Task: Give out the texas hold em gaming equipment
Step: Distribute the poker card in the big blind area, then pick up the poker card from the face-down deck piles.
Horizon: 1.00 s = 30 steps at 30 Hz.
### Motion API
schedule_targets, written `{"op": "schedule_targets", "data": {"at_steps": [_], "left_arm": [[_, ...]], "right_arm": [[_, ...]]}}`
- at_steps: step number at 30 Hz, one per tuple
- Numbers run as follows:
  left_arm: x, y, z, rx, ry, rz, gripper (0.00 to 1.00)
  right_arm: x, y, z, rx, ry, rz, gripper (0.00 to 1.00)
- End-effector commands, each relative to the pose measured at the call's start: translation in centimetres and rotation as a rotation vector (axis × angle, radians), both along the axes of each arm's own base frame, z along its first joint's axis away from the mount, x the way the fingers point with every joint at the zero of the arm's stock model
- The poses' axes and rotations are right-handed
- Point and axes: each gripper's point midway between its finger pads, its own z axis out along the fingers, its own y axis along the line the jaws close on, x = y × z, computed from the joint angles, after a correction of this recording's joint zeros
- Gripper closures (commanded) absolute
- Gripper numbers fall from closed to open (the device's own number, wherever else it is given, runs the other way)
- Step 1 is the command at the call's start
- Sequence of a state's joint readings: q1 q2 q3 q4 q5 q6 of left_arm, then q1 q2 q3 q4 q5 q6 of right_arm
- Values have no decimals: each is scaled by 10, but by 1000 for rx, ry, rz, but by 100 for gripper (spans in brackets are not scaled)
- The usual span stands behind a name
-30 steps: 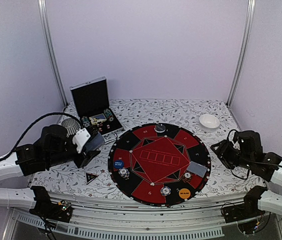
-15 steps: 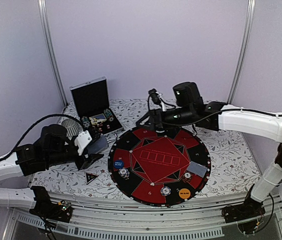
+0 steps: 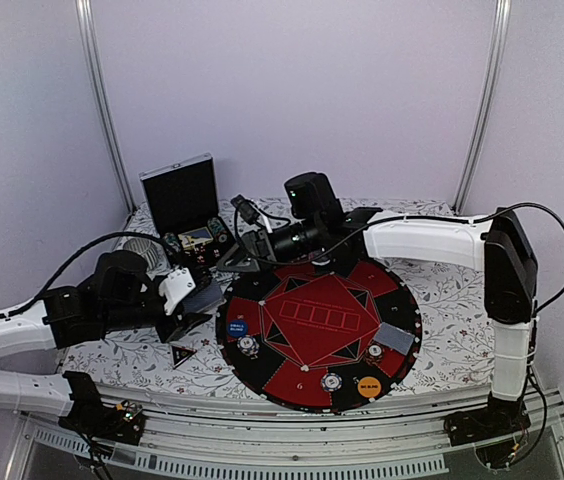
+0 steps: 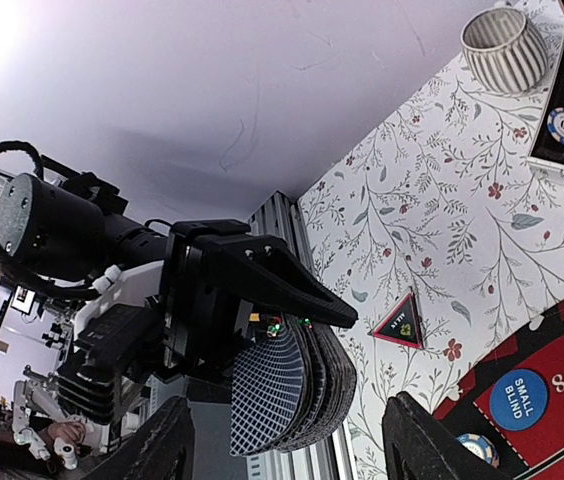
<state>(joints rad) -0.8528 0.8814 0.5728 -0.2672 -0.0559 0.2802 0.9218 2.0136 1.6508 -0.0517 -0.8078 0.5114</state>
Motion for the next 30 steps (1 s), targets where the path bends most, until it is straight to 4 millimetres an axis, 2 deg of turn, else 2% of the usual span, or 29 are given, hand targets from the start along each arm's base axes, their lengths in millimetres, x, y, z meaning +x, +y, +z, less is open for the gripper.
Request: {"op": "schedule_targets", "data": {"at_steps": [1,11,14,17,21,30], "left_arm": [[7,0,9,-8,-34,17,47],[9,2,9,-2,-39,32,47],[10,3,10,0,-45,40,47],[12,5,10,3,-48,52,47],[14,7,11,5,-56,66,47],[14,8,12,5,-60,71,47]], "right_arm": [[-1,14,-4,17,39,28,34],[-8,38,-34,-19,86,70,31],[-4,42,-50,-61,103,52,31],[-2,42,-56,-90,94,34,31],[1,36,-61,-141,72,-3,32],[7,26,-49,-168,-4,-49,34]]}}
